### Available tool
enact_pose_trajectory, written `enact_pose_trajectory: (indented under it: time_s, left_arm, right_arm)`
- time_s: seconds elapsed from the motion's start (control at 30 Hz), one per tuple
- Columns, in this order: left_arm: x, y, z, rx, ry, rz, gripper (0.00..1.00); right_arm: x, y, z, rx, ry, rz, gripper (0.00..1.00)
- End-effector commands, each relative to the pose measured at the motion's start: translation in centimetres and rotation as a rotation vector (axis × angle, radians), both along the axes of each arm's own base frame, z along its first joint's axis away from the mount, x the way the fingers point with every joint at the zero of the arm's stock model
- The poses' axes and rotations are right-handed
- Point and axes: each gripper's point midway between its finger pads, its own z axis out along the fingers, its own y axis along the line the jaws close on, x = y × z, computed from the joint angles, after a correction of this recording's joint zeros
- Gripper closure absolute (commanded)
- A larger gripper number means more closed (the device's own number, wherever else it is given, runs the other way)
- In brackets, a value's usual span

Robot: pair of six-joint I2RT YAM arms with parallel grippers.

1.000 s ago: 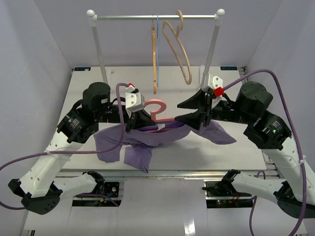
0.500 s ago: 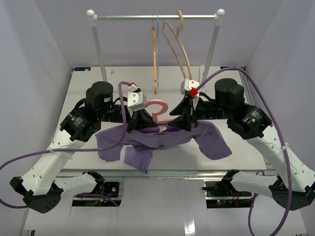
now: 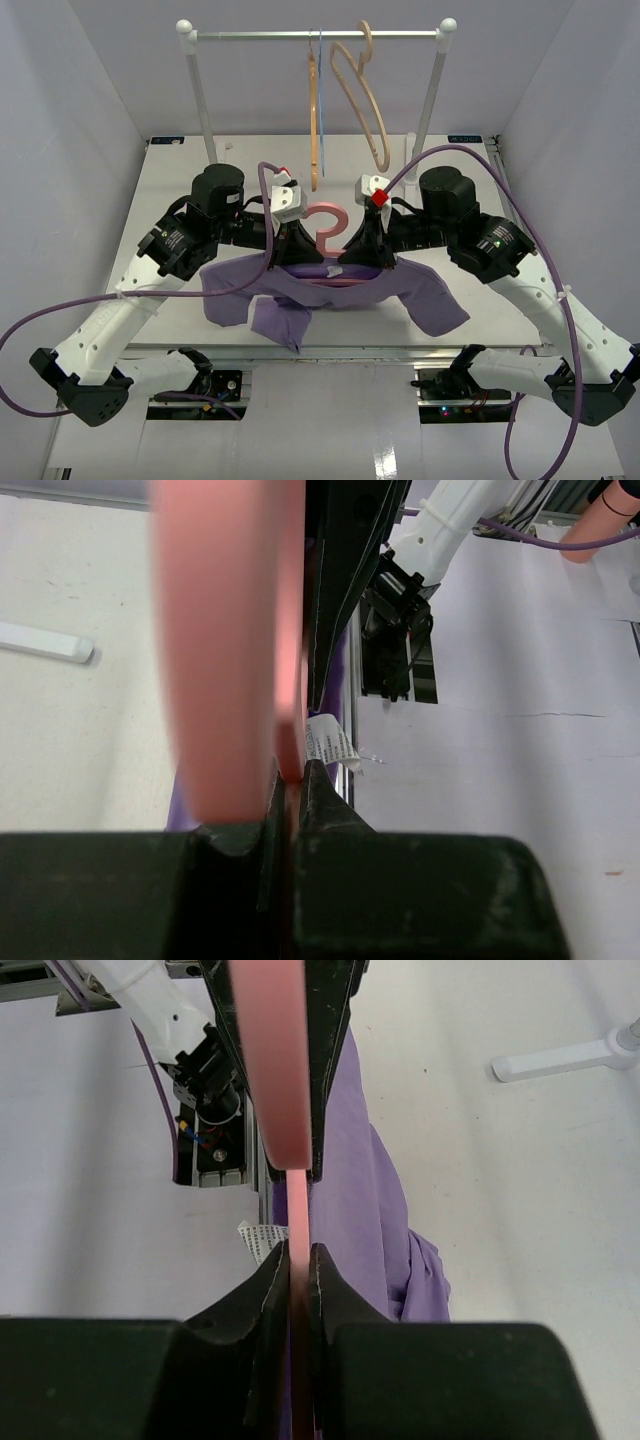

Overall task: Place the t-shirt on the hanger
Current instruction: Place the hanger at the clothesline.

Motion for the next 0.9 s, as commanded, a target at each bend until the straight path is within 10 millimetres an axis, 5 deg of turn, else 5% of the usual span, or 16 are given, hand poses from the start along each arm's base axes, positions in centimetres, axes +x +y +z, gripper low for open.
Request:
enact_pose_trajectory:
  time_s: [0.0, 0.13, 0.27, 0.5, 0.67, 0.87]
  left_arm:
    - [-1.5, -0.3, 2.1, -0.076, -0.036, -0.078, 1.00]
    - [-1.0, -0.4, 1.9, -0.070, -0.024, -0.054, 0.95]
    - [0.4, -0.5, 1.9, -0.054, -0.012, 0.026, 0.50]
    - [5.1, 1.1, 1.2, -0.004, -0.033, 0.346, 0.15]
    - [6.9, 1.8, 0.9, 0.000, -0.008, 0.477, 0.08]
    - [8.0, 2.0, 1.3, -0.058, 0.084, 0.593, 0.03]
  right_arm:
    - [0.3, 0.2, -1.0, -0.003, -0.002, -0.006, 0.92]
    - [1.3, -0.3, -1.5, -0.007, 0.009, -0.106, 0.92]
    - [2.4, -1.4, -2.3, -0.036, 0.040, -0.227, 0.92]
    - [3.0, -6.1, -6.4, -0.155, 0.114, -0.493, 0.92]
    - [2.7, -11.1, -10.5, -0.208, 0.168, -0.739, 0.92]
    - [3.5, -15.8, -12.6, -0.273, 0.203, -1.023, 0.92]
